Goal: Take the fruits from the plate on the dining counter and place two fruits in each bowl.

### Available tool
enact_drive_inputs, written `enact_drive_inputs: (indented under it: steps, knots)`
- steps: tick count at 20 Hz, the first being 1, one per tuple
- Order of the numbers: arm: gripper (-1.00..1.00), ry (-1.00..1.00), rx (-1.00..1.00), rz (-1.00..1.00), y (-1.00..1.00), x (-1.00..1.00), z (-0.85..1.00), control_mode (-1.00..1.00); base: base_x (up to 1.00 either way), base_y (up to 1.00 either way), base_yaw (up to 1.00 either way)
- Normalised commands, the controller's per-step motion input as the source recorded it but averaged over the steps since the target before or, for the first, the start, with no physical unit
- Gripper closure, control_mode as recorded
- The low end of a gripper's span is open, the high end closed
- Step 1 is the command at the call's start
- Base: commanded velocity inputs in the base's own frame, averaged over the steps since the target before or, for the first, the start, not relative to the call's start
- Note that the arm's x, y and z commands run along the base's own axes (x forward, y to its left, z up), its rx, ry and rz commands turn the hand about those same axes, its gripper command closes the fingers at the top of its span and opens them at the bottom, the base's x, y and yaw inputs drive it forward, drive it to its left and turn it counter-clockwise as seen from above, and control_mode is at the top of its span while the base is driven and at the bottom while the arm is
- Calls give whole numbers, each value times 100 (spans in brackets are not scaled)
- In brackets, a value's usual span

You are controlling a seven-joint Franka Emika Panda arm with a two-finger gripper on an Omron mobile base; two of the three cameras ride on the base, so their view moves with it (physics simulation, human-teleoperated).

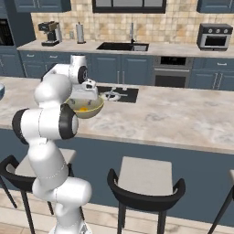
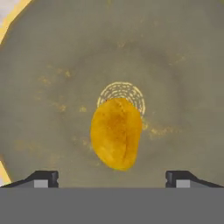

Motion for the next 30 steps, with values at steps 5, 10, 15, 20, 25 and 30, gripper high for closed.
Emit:
enact_drive_inputs:
  steps: [5, 10, 15, 20, 25, 30]
  knots:
    - [-100, -22, 0, 0, -10, -99, 56, -100, 0, 0, 0]
    - [-100, -18, 1, -3, -45, -100, 16, -100, 0, 0, 0]
    - [-100, -2, 0, 0, -25, -86, 1, -100, 0, 0, 0]
    - [-100, 0, 0, 0, 0, -49, 0, -100, 0, 0, 0]
    - [-100, 0, 0, 0, 0, -11, 0, 100, -26, 18, 0]
    - [-100, 0, 0, 0, 0, 0, 0, 100, -46, 100, 0]
